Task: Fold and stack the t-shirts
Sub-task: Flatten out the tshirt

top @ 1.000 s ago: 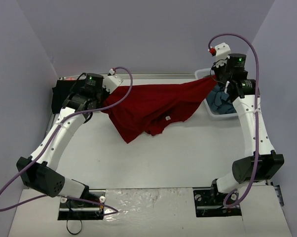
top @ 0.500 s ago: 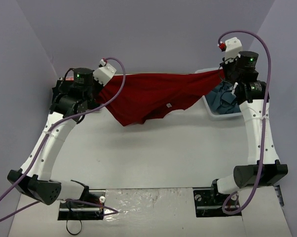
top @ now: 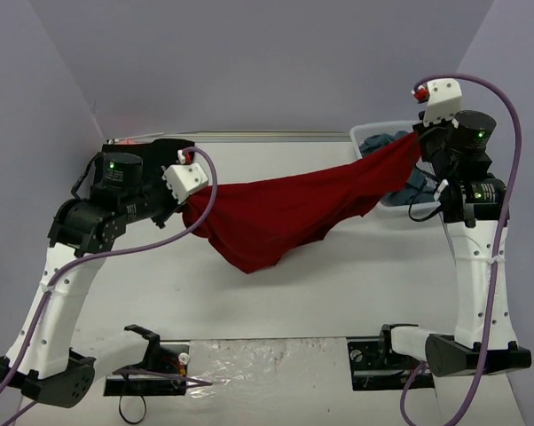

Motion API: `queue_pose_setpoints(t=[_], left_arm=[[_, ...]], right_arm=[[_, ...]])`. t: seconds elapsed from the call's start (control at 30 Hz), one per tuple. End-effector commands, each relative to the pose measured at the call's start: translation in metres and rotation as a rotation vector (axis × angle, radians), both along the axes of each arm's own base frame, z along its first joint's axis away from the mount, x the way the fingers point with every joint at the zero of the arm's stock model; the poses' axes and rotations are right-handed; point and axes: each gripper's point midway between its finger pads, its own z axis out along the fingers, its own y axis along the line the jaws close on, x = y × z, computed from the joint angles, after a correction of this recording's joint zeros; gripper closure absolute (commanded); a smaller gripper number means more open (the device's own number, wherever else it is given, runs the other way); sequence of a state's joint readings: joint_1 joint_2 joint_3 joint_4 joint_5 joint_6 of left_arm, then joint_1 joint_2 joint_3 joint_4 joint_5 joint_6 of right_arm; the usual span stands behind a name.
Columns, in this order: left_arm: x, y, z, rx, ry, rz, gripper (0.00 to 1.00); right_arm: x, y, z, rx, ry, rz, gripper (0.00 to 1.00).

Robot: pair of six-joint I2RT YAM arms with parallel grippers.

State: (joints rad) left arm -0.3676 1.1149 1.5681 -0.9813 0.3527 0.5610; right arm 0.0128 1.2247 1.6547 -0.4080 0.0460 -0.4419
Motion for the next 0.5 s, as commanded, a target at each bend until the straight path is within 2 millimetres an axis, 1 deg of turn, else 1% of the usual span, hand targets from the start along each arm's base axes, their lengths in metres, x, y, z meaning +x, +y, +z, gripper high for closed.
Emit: queue_pose_setpoints(t=[0.0,0.03,0.07,0.1,0.13,0.17,0.2,0.23,0.27,0.3,0.33,0.37,0.4,0.43,0.47], left_arm=[[-0.030,-0.016,-0.002,-0.088,0.054,-0.107,0.98],[-0.028,-0.015,-0.007,-0.090,0.060,-0.088,0.98],[-0.020,-0.015,-0.009,-0.093,0.048,-0.069,0.97],[-0.015,-0.014,-0.017,-0.086,0.055,-0.050,0.98],[-0.010,-0.009,-0.042,-0.056,0.102,-0.006,0.98],[-0.002,-0.009,-0.053,-0.042,0.112,0.005,0.98],[0.003,-0.008,-0.067,-0.030,0.134,0.027,0.98],[0.007,-0.002,-0.095,0.012,0.180,0.060,0.98],[0.017,-0.002,-0.108,0.025,0.191,0.078,0.97],[0.022,0.000,-0.122,0.049,0.206,0.089,0.94],[0.030,0.006,-0.141,0.086,0.207,0.126,0.94],[0.037,0.009,-0.157,0.110,0.234,0.150,0.92],[0.042,0.011,-0.168,0.131,0.240,0.158,0.74],[0.053,0.017,-0.185,0.166,0.254,0.190,0.64],[0.058,0.019,-0.193,0.178,0.264,0.199,0.55]], right_arm=[[0.015,-0.005,0.003,0.022,-0.025,-0.031,1.00],[0.025,-0.003,-0.007,0.026,0.002,-0.023,1.00],[0.031,-0.002,-0.013,0.034,0.014,-0.017,1.00],[0.037,0.001,-0.023,0.042,0.037,-0.007,1.00],[0.049,0.005,-0.040,0.049,0.080,0.014,1.00],[0.056,0.005,-0.048,0.054,0.090,0.014,1.00],[0.061,0.005,-0.069,0.060,0.131,0.011,1.00],[0.070,0.012,-0.086,0.075,0.166,0.042,1.00],[0.075,0.013,-0.097,0.077,0.179,0.046,1.00],[0.077,0.015,-0.115,0.078,0.216,0.051,1.00],[0.082,0.017,-0.130,0.078,0.244,0.054,1.00],[0.086,0.017,-0.137,0.075,0.249,0.052,1.00],[0.088,0.018,-0.145,0.070,0.266,0.052,1.00],[0.091,0.020,-0.161,0.059,0.302,0.057,1.00],[0.092,0.022,-0.168,0.052,0.319,0.060,1.00]])
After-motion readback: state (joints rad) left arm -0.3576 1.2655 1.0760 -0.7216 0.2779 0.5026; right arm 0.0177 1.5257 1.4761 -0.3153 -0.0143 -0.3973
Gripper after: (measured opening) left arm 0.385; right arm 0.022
